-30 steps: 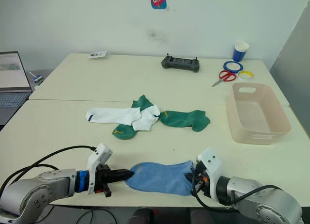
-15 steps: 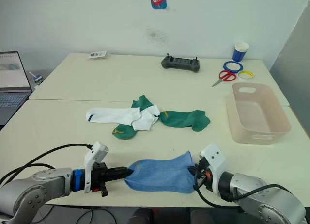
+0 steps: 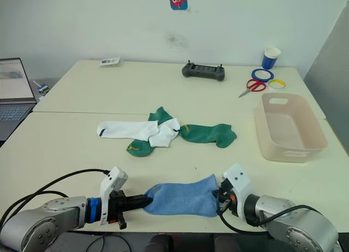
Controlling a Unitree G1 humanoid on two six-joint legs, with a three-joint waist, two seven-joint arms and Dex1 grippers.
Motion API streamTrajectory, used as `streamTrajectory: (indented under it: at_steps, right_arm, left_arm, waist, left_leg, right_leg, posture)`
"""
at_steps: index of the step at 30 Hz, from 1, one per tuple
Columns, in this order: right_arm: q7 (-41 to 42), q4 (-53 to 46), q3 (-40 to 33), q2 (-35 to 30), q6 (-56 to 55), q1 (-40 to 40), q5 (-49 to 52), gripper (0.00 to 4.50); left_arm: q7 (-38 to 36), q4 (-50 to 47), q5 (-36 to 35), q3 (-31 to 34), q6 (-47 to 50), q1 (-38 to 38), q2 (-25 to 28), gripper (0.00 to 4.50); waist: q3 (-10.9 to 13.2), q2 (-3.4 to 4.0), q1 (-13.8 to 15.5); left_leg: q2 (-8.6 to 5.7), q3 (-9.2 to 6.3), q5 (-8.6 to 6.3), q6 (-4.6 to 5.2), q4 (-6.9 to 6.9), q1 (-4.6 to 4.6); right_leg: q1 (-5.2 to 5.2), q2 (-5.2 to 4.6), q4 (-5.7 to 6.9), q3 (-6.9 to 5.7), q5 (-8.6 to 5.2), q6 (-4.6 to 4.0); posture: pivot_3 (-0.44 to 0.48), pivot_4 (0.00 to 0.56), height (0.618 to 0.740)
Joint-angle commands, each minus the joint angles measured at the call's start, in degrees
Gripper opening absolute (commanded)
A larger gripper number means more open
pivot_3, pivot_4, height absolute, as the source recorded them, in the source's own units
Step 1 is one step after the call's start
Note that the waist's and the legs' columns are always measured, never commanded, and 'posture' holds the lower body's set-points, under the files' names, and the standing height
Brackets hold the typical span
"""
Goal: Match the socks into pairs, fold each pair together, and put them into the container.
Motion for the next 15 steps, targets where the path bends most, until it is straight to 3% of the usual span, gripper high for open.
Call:
streamTrajectory:
  at_steps: [1, 5, 12, 13, 15]
  right_arm:
    - [1.42, -1.66, -0.5, -0.91, -1.06, 0.33, -0.13, 0.53]
    - [2.1, -2.05, -1.74, -1.61, -2.22, 0.93, -0.58, 1.73]
    - [4.54, -5.34, -6.94, -3.87, -5.41, 2.95, 0.46, 4.27]
    - [5.43, -6.13, -7.84, -4.42, -5.93, 3.25, 1.06, 4.5]
    - [8.46, -8.19, -9.29, -5.83, -8.82, 3.48, 1.81, 4.5]
  left_arm:
    - [-0.73, -0.04, 1.08, 0.37, -2.87, 0.54, 0.03, 0.2]
    - [-2.18, 0.67, 1.8, 0.37, -4.91, 0.78, 0.83, 1.21]
    - [-6.27, -0.1, 3.35, 4.72, -10.44, 2.29, 4.08, 3.43]
    - [-7.42, 0.29, 3.32, 5.42, -10.79, 2.03, 5.32, 3.7]
    - [-10.49, 1.79, 3.12, 6.36, -11.89, -0.18, 8.01, 3.7]
  waist:
    - [0.0, 0.0, 0.0]
    - [0.0, 0.0, 0.0]
    - [0.0, 0.0, 0.01]
    - [0.0, 0.0, 0.01]
    - [0.01, 0.01, 0.01]
  left_leg:
    - [0.0, 0.0, 0.0, 0.0, 0.0, 0.0]
    - [0.0, 0.0, 0.0, 0.0, 0.0, 0.0]
    - [0.0, 0.01, 0.0, 0.0, 0.0, -0.02]
    - [0.02, 0.01, 0.0, 0.0, 0.0, -0.01]
    - [0.03, -0.02, 0.0, 0.0, 0.0, -0.03]
  right_leg:
    - [0.0, 0.0, 0.0, 0.0, 0.0, 0.0]
    - [0.0, 0.0, 0.0, 0.0, 0.0, 0.0]
    - [-0.03, 0.01, 0.0, -0.01, 0.0, -0.01]
    - [-0.04, 0.02, 0.0, -0.01, 0.0, -0.01]
    - [-0.07, 0.04, 0.03, -0.05, -0.01, -0.02]
  posture:
    - [0.0, 0.15, 0.74]
    - [0.0, 0.15, 0.74]
    - [0.0, 0.15, 0.74]
    - [0.0, 0.15, 0.74]
    - [0.0, 0.15, 0.74]
